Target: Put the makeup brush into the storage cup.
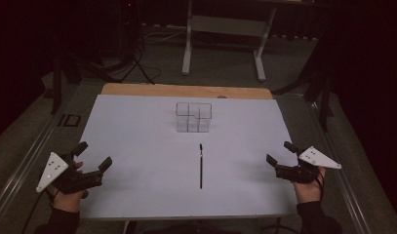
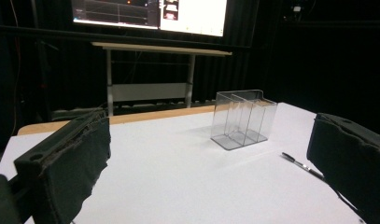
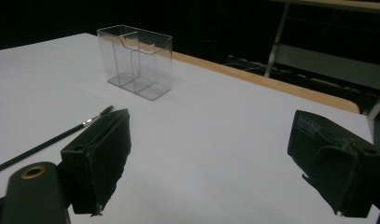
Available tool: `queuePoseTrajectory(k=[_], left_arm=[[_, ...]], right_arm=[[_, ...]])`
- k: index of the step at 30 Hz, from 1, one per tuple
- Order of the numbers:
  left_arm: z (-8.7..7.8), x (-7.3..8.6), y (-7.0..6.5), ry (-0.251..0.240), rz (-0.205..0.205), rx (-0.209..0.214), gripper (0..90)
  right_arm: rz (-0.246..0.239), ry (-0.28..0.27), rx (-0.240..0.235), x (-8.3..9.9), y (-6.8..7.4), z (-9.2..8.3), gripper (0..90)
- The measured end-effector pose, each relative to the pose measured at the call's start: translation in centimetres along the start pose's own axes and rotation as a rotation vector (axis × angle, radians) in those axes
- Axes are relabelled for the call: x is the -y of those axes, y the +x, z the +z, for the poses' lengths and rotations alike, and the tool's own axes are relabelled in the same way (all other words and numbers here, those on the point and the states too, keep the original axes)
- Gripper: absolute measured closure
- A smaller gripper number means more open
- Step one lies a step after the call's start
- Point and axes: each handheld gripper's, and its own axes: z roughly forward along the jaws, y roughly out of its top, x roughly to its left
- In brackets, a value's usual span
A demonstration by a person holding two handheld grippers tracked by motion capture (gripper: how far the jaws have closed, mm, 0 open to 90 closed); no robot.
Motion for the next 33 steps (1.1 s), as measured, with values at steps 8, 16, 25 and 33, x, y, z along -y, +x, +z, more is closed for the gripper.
queuePoseTrajectory(k=[8, 16, 25, 33], left_arm=[[-0.1, 0.0, 0.0, -0.006, -0.002, -0.006, 0.1], [-0.1, 0.0, 0.0, -0.007, 0.0, -0.002, 0.1], [0.0, 0.1, 0.0, -0.003, -0.007, 0.004, 0.1], [0.0, -0.1, 0.0, -0.007, -0.008, 0.004, 0.1]], right_arm=[[0.007, -0.003, 0.001, -0.3, 0.2, -0.2, 11.5], [0.004, -0.014, -0.002, -0.4, 0.3, -0.4, 11.6], [0.009, -0.015, -0.006, -0.4, 0.2, -0.4, 11.6], [0.046, 0.016, 0.035, -1.5, 0.8, -0.5, 11.6]])
